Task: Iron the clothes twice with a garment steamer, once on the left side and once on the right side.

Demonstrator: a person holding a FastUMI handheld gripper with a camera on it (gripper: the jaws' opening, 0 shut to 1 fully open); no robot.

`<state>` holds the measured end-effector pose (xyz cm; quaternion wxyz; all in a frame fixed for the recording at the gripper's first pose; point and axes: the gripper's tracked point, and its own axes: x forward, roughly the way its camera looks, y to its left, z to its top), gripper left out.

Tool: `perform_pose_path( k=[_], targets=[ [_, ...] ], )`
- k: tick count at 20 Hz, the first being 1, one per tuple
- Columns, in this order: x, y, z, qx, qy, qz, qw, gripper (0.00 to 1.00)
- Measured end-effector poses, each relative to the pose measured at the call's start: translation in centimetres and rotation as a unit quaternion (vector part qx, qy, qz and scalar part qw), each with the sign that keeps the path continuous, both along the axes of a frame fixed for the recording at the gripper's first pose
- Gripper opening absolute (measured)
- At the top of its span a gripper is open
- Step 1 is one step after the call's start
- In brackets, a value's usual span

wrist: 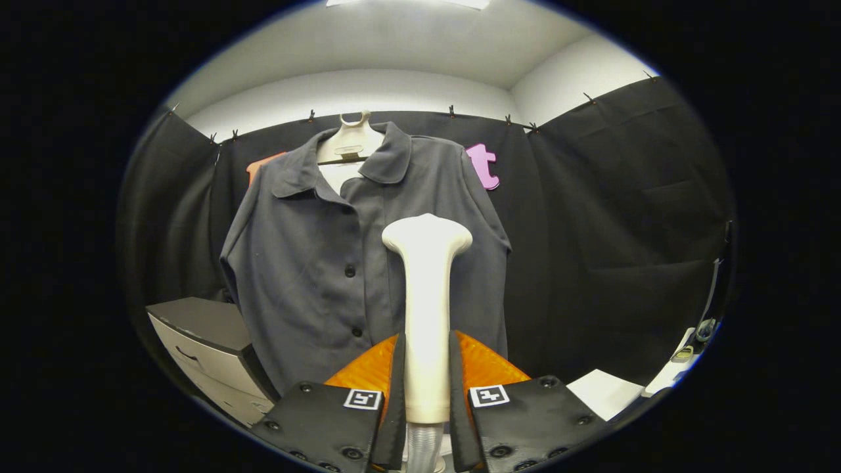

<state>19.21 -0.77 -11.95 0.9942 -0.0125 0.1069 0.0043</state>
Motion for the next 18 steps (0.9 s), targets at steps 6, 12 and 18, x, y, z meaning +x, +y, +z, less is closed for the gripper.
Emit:
perform_pose_path(
  k=[6, 12, 18],
  targets=[
    [0.2, 0.1, -0.7, -0.011, 0.002, -0.003, 1.000, 0.35],
    [-0.1, 0.0, -1.0, -0.019, 0.004, -0.009, 1.000, 0.35],
    [-0.8, 0.1, -2.7, -0.025, 0.017, -0.015, 0.999, 0.35]
  ],
)
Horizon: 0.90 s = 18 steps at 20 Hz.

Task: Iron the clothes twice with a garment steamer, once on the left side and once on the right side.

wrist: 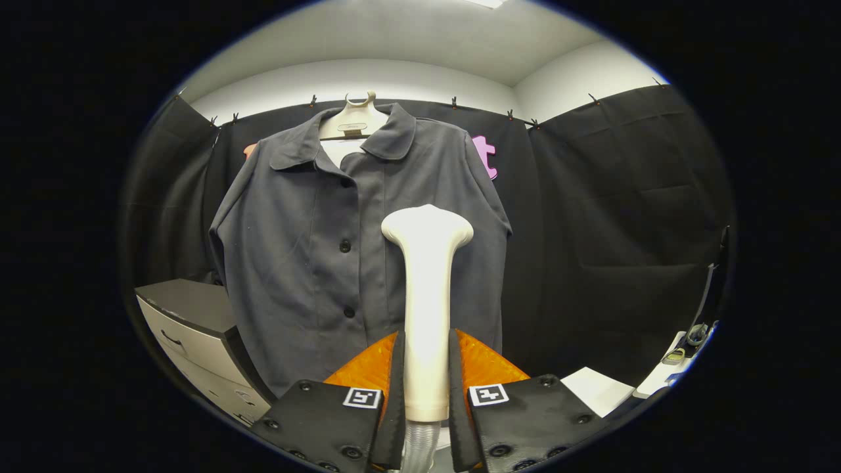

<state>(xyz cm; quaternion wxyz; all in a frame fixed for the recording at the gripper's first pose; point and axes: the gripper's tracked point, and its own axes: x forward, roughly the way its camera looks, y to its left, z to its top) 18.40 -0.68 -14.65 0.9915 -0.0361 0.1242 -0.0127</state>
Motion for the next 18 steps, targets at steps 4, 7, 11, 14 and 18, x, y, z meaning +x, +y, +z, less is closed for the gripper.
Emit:
perform_pose_path(
  k=[4, 7, 11, 14, 18],
  targets=[
    [-0.6, -0.3, -1.5, -0.003, 0.012, -0.008, 1.000, 0.35],
    [-1.3, -0.4, -2.7, -0.002, 0.023, -0.012, 1.000, 0.35],
    [-2.0, -0.7, -4.1, -0.005, 0.036, -0.018, 0.999, 0.35],
    [-2.4, -0.8, -5.2, -0.009, 0.042, -0.021, 0.999, 0.35],
    [-3.5, -1.0, -7.1, -0.015, 0.059, -0.023, 0.998, 0.35]
  ],
)
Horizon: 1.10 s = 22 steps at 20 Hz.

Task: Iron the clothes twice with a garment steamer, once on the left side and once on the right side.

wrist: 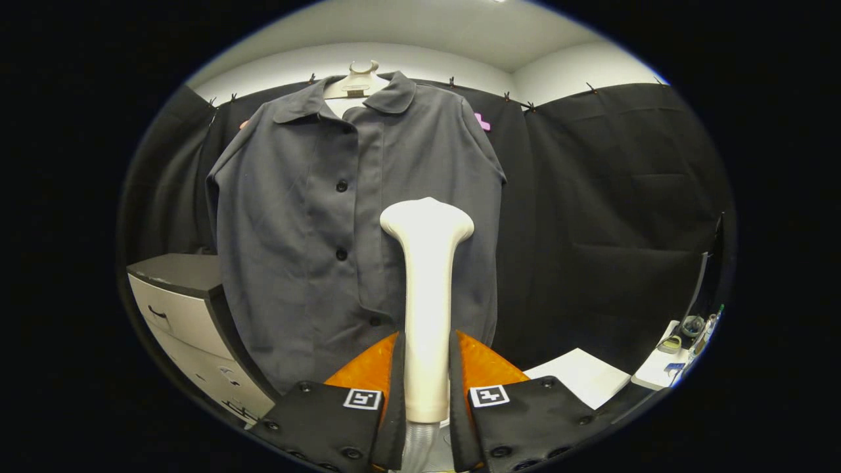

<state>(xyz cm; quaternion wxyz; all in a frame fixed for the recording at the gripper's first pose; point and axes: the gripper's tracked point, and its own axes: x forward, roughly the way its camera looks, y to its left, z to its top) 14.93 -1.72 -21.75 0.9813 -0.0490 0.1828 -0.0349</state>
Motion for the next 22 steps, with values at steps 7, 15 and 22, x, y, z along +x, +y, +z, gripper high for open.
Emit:
perform_pose_path(
  k=[7, 15, 22],
  targets=[
    [-1.9, -0.4, -2.9, 0.004, 0.032, -0.011, 0.999, 0.35],
    [-3.3, -1.1, -6.8, -0.001, 0.062, -0.019, 0.998, 0.35],
    [-4.7, -1.8, -10.8, -0.001, 0.091, -0.028, 0.995, 0.35]
  ],
)
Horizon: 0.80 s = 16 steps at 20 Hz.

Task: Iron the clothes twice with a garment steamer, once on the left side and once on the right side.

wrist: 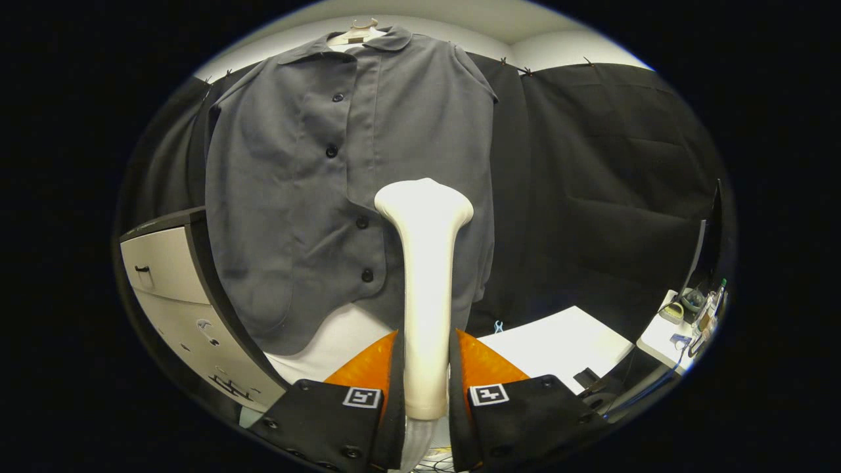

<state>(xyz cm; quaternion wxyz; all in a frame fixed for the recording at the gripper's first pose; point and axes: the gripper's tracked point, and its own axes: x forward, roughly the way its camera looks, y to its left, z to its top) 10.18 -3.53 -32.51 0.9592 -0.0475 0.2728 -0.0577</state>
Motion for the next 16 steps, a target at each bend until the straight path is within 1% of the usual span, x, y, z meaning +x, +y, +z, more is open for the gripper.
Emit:
perform_pose_path(
  k=[11, 16],
  targets=[
    [-2.5, -1.2, -3.6, 0.004, 0.044, -0.015, 0.999, 0.35],
    [-3.8, -1.3, -4.2, 0.005, 0.055, -0.018, 0.998, 0.35]
  ],
)
